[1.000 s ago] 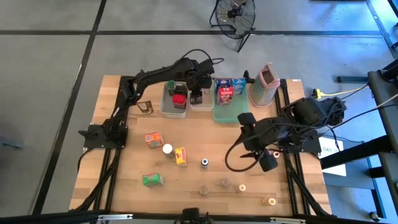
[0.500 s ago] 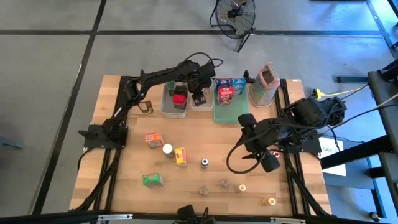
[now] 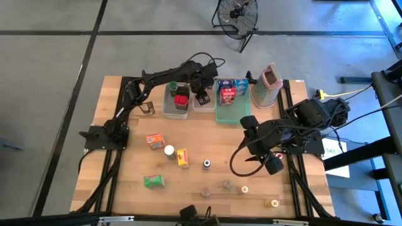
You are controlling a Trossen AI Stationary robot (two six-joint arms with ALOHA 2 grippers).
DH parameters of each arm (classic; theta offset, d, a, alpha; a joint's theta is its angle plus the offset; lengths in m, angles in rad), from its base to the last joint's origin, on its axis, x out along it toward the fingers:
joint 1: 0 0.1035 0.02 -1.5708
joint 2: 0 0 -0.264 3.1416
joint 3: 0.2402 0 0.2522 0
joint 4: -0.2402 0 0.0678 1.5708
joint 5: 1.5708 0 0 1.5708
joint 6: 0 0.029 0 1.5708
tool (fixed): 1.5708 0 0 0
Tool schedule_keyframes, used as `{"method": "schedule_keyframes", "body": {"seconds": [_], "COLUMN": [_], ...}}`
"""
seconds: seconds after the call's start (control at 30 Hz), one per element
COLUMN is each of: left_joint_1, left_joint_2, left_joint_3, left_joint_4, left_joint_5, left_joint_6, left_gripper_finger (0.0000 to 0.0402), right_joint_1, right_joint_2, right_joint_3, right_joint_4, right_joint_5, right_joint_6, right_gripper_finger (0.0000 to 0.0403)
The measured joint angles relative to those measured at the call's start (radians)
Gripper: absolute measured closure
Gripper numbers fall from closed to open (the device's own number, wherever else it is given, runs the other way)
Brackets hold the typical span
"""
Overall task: Pick & Place Kitchen Items
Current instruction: Put the left red food coloring bottle into the transparent bin
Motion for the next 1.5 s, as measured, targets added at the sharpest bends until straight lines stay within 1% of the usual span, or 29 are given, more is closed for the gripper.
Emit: {"method": "schedule_keyframes", "body": {"seconds": [0.17,0.5,0.63,0.77,1.07,1.5], "left_joint_1": [0.000,0.006,0.006,0.006,0.008,0.010], "left_joint_2": [0.012,0.044,0.046,0.046,0.049,0.049], "left_joint_3": [0.000,0.000,0.000,0.000,0.000,0.000], "left_joint_4": [0.013,0.021,0.016,0.014,0.003,0.005], "left_joint_5": [0.039,0.036,0.010,0.011,0.014,0.014], "left_joint_6": [0.005,0.012,0.017,0.050,0.055,0.071], "left_gripper_finger": [0.0260,0.0260,0.0260,0.0260,0.0246,0.0245], "right_joint_1": [0.000,0.000,0.000,0.000,0.000,-0.001], "right_joint_2": [0.000,0.000,0.000,0.000,0.000,0.000], "right_joint_3": [0.000,0.000,0.000,0.000,0.000,0.000], "right_joint_4": [0.000,-0.001,0.000,0.000,0.000,0.005], "right_joint_5": [0.000,0.000,0.000,0.002,0.008,0.011], "right_joint_6": [0.001,0.009,0.011,0.011,0.012,0.027], "right_gripper_finger": [0.0179,0.0179,0.0179,0.0179,0.0179,0.0179]}}
